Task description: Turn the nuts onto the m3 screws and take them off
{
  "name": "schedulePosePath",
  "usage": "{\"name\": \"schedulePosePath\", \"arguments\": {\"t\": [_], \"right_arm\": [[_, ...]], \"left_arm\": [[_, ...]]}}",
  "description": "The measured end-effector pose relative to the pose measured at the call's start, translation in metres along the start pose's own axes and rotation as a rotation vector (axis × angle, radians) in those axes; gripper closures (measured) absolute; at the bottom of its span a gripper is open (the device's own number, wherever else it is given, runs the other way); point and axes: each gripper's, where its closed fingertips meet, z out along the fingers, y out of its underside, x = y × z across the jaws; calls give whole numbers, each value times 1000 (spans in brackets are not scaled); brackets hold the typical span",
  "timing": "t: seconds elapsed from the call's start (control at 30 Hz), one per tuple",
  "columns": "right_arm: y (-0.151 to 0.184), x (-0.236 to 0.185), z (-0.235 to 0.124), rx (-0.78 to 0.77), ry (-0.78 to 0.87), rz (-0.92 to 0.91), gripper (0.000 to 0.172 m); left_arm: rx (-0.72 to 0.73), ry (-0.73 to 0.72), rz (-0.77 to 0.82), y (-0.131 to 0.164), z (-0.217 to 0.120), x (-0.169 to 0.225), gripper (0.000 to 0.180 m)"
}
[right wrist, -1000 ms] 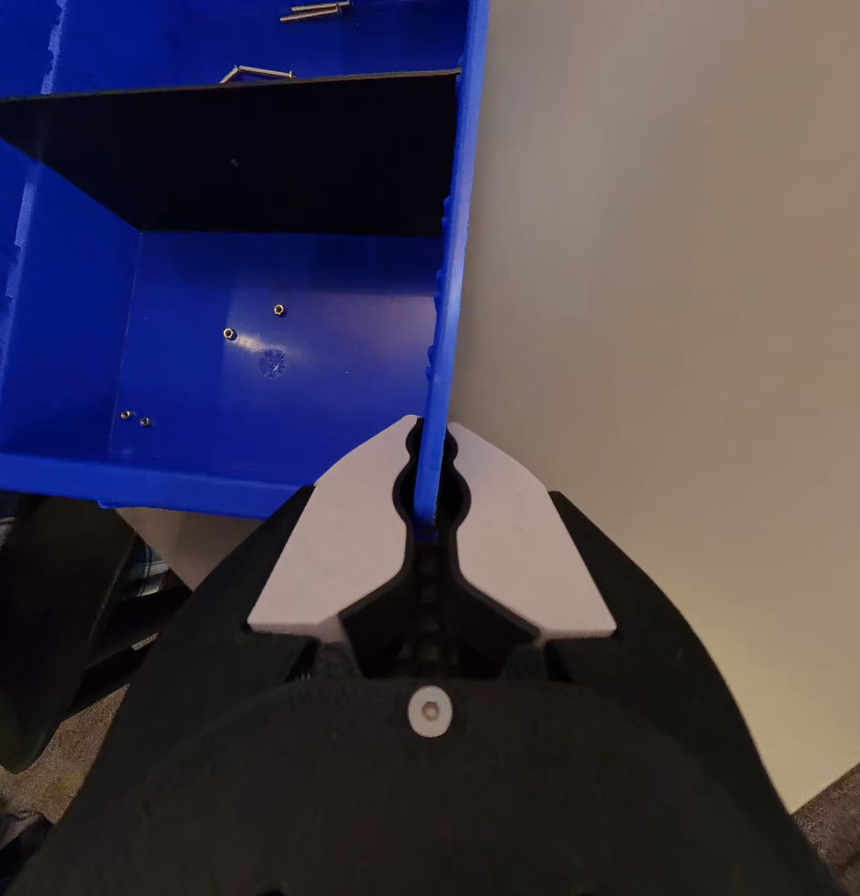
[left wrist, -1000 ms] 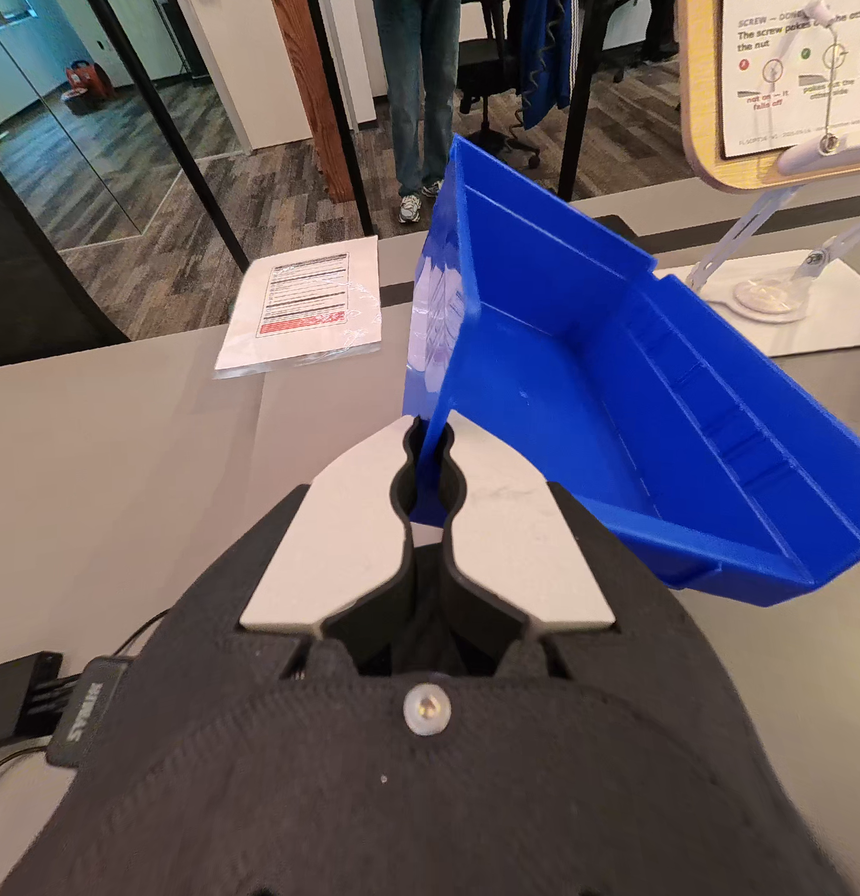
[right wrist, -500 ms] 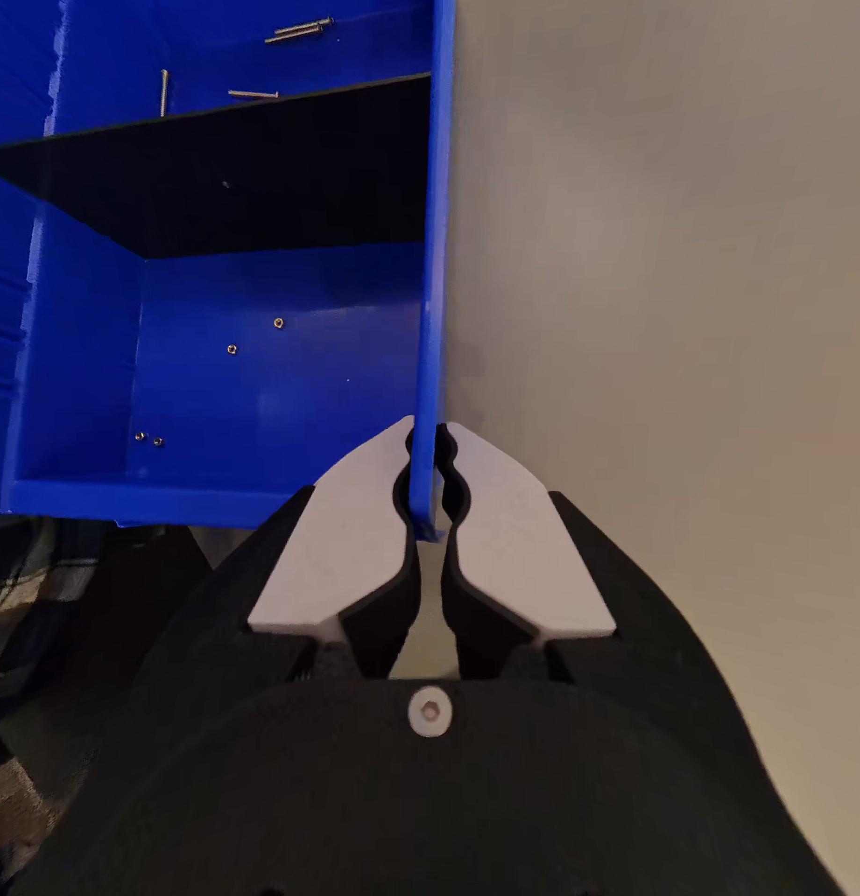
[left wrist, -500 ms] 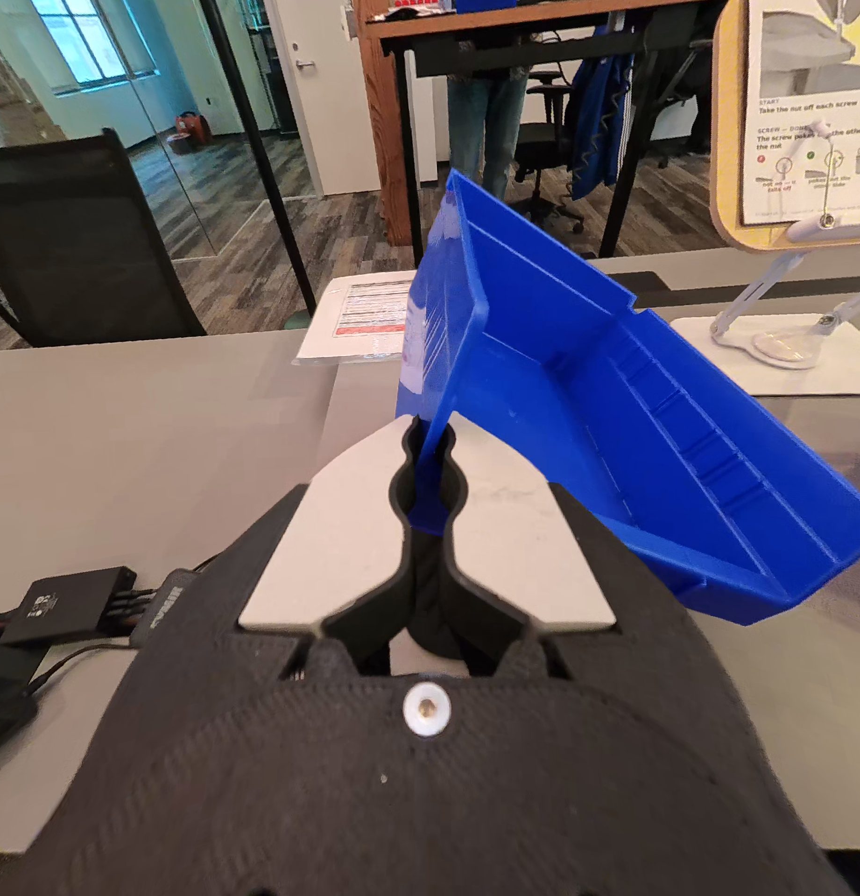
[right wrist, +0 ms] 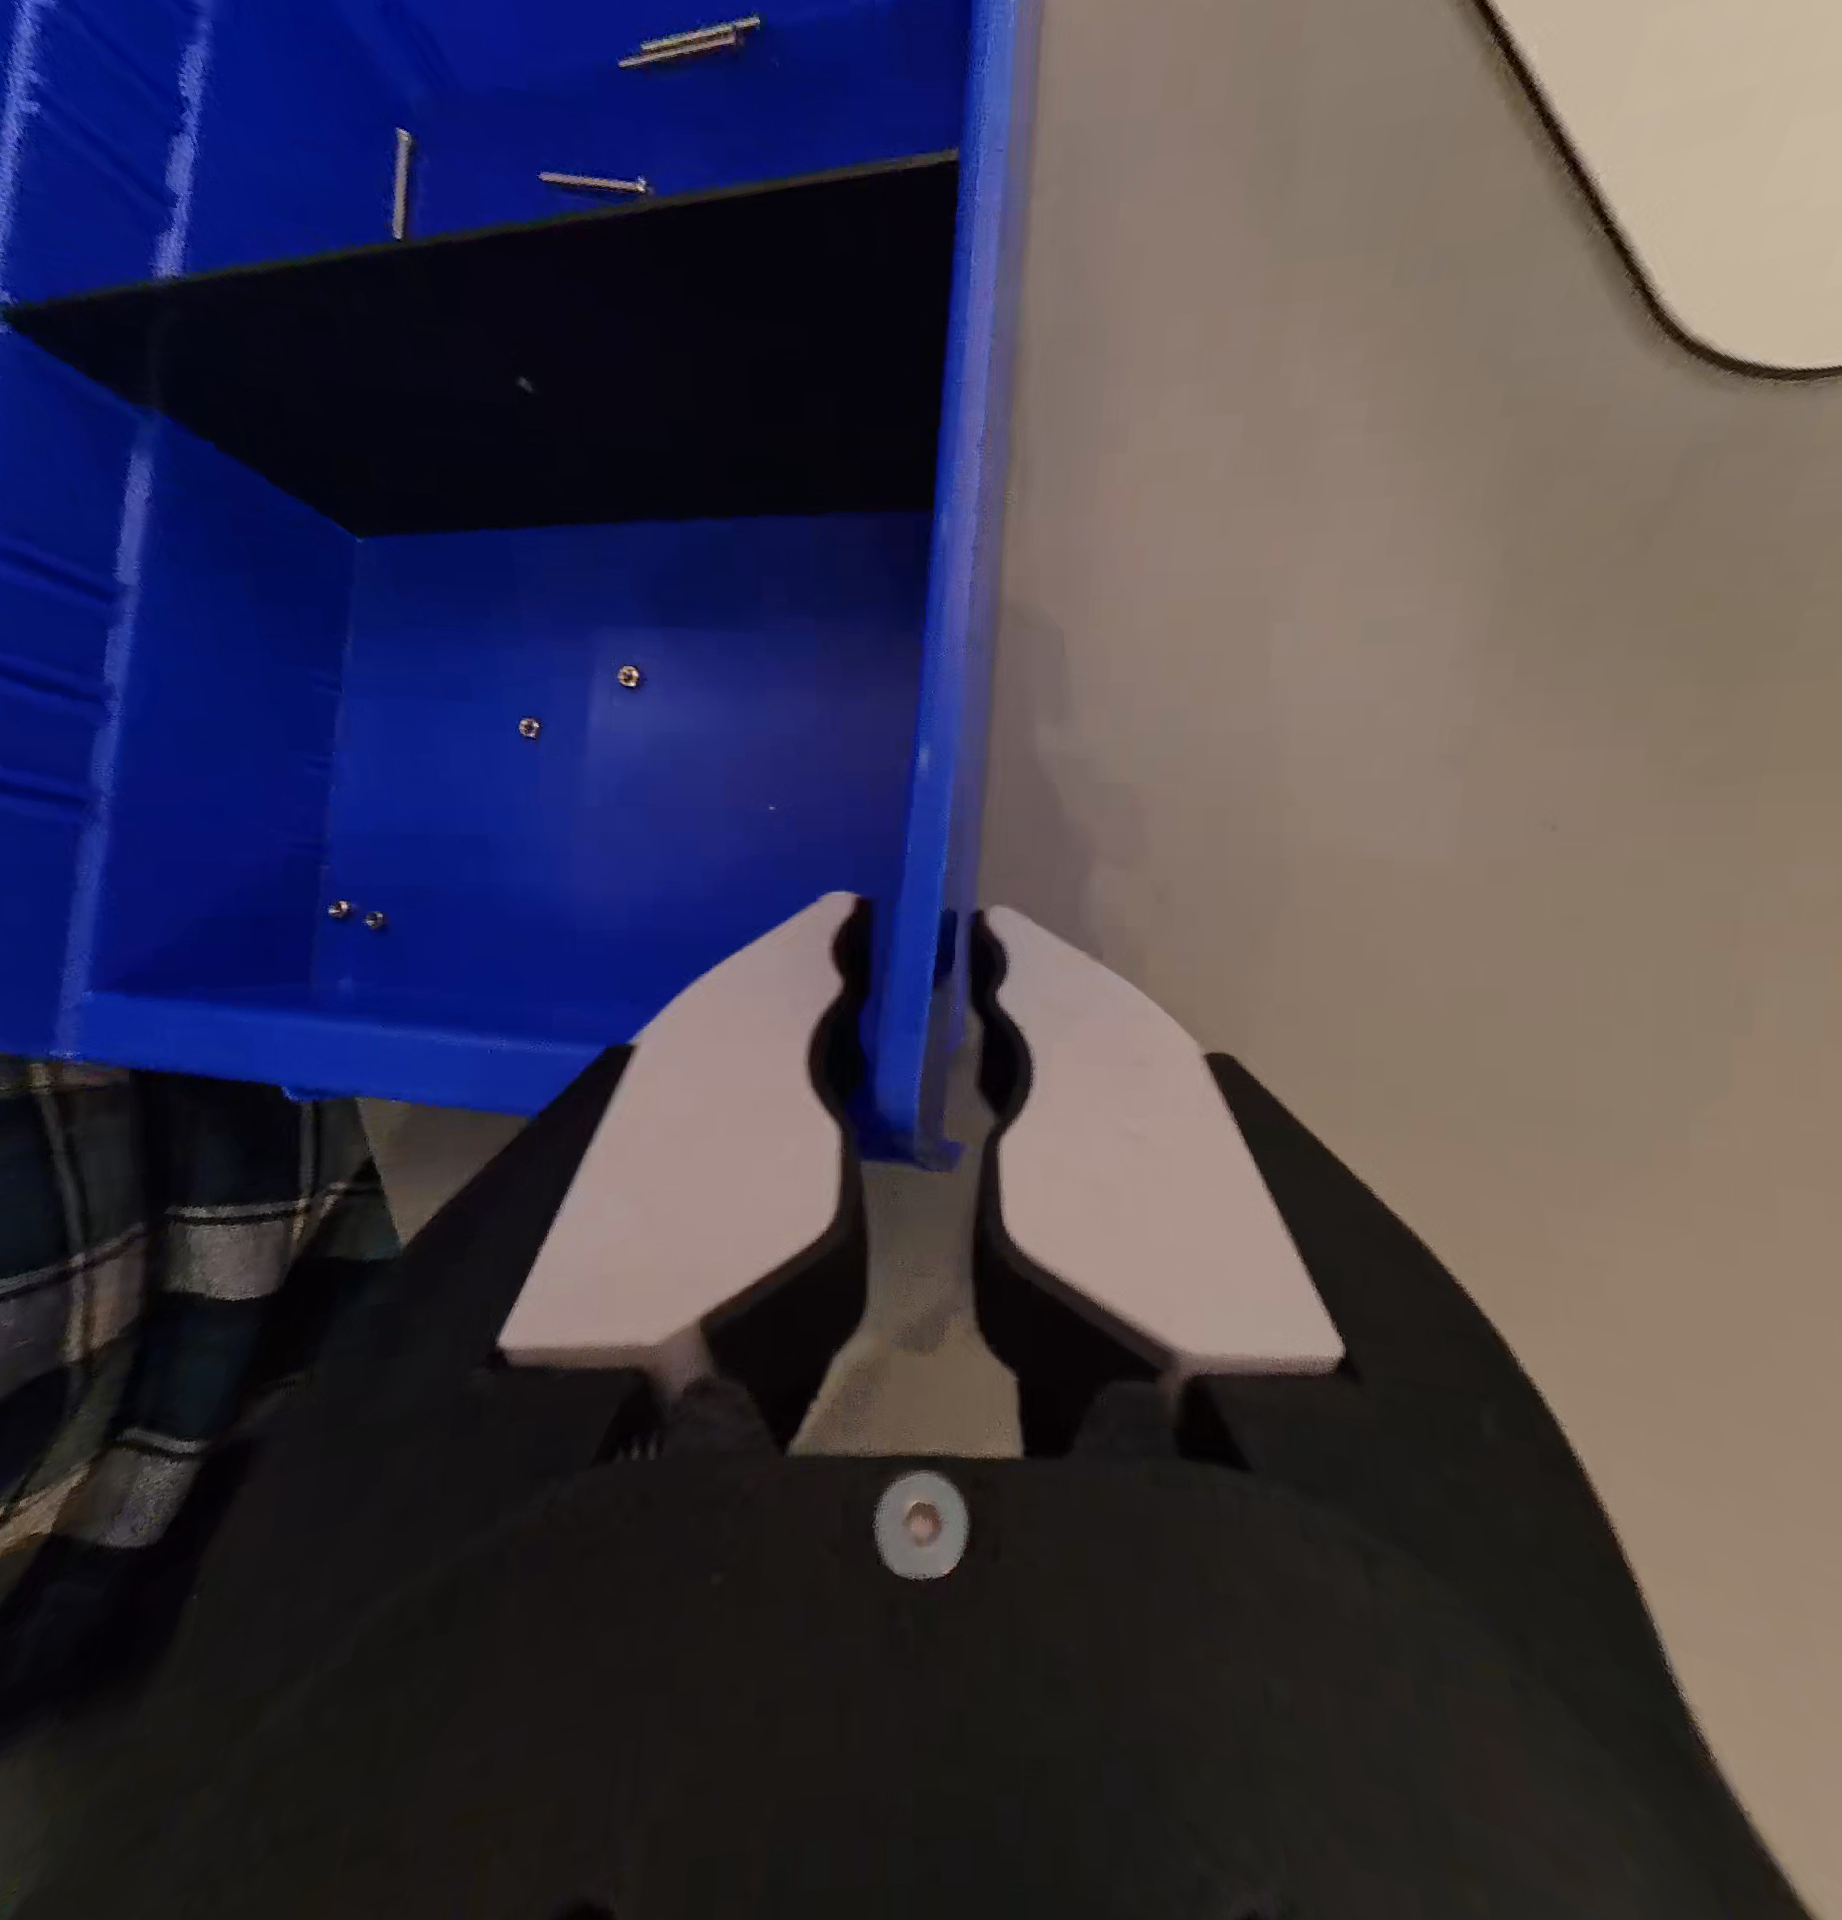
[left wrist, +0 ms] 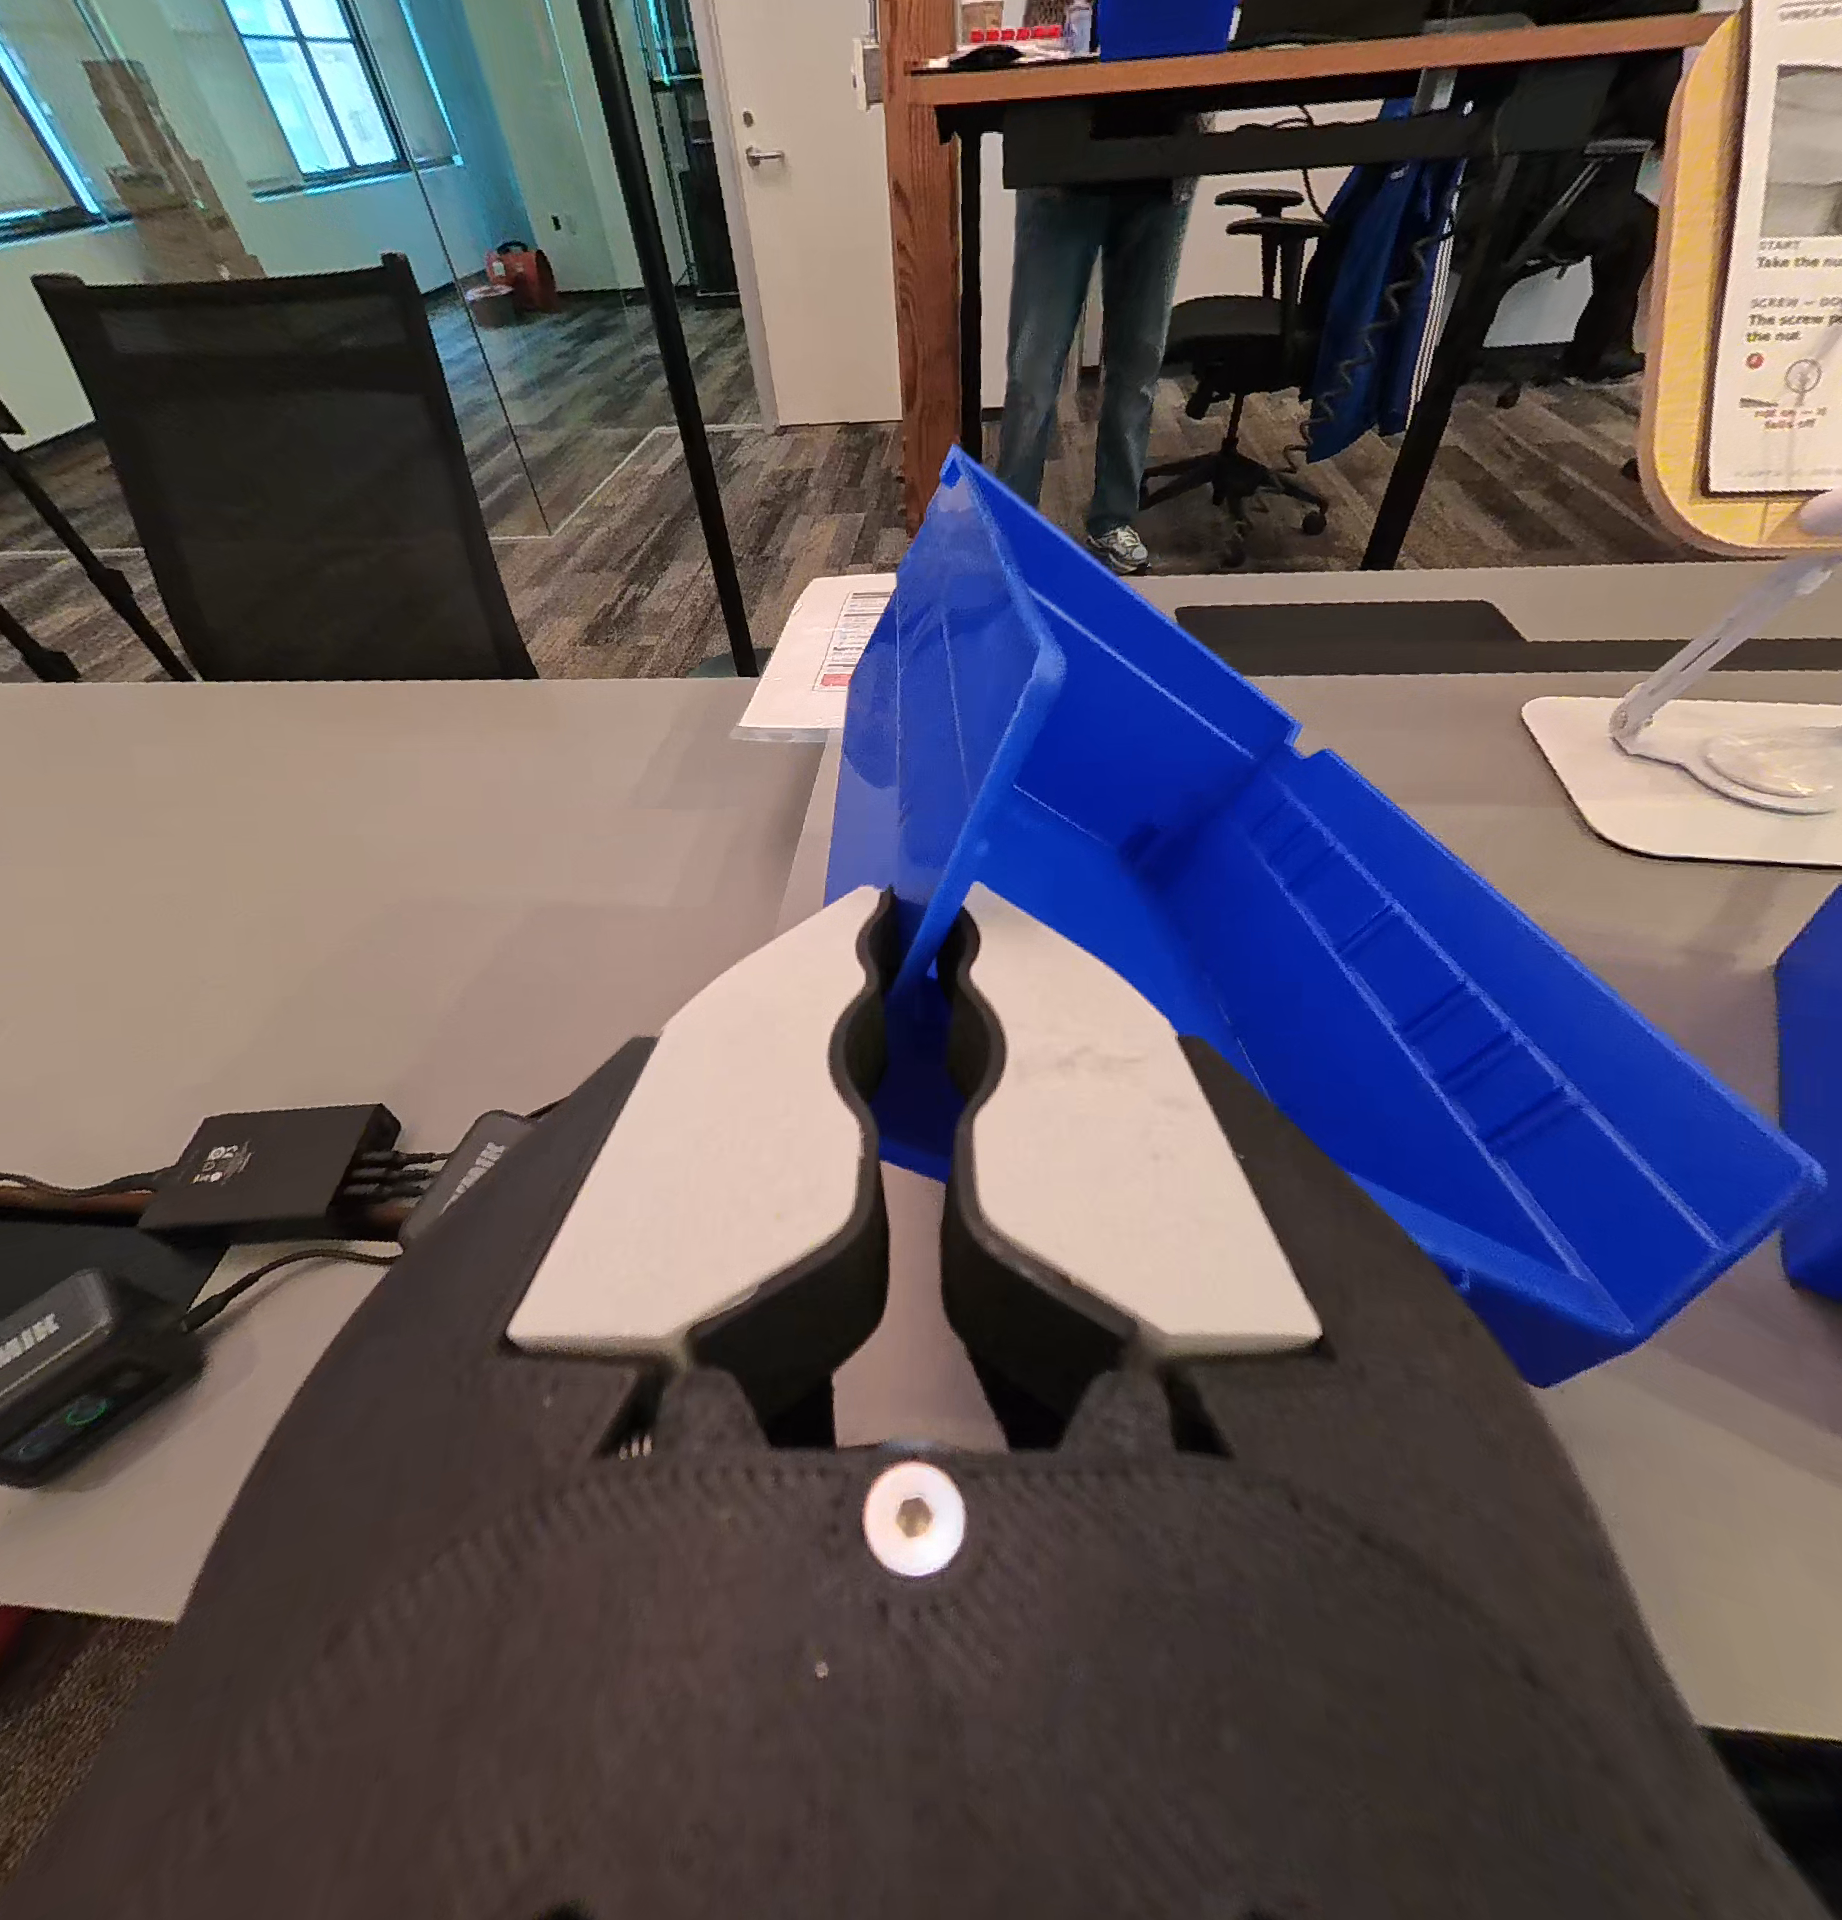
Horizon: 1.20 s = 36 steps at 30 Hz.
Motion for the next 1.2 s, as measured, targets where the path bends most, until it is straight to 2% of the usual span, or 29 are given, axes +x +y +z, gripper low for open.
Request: {"name": "schedulePosePath", "arguments": {"t": [0.1, 0.17, 0.23, 0.3, 0.4, 0.5, 0.57, 0.7, 0.9, 1.2], "right_arm": [[2, 12, -13, 11, 65, -58, 124], [-12, 16, -40, 106, 160, -231, 113], [-22, 2, -65, 151, 206, -445, 110], [-18, -39, -72, 152, 53, -663, 124], [1, -74, -50, 37, -111, -839, 120], [23, -81, -22, -110, -182, -975, 120], [31, -84, -5, -154, -211, -1039, 125], [35, -90, 10, -177, -273, -1069, 144], [17, -96, 25, -174, -285, -1081, 146], [-50, -87, 74, -177, -244, -1020, 148]], "left_arm": [[10, -4, -6, 0, -3, 1, 174], [23, -8, -18, 0, -4, 2, 174], [39, -11, -35, 0, -5, 2, 174], [52, -11, -56, -1, -3, 2, 174], [63, -17, -70, -2, -2, 5, 174], [71, -26, -69, -4, -3, 9, 174], [81, -26, -71, -5, -6, 11, 173], [104, -23, -95, -7, -12, 9, 173], [133, -20, -118, -7, -17, 3, 172], [172, -52, -137, -7, -35, -16, 172]]}}
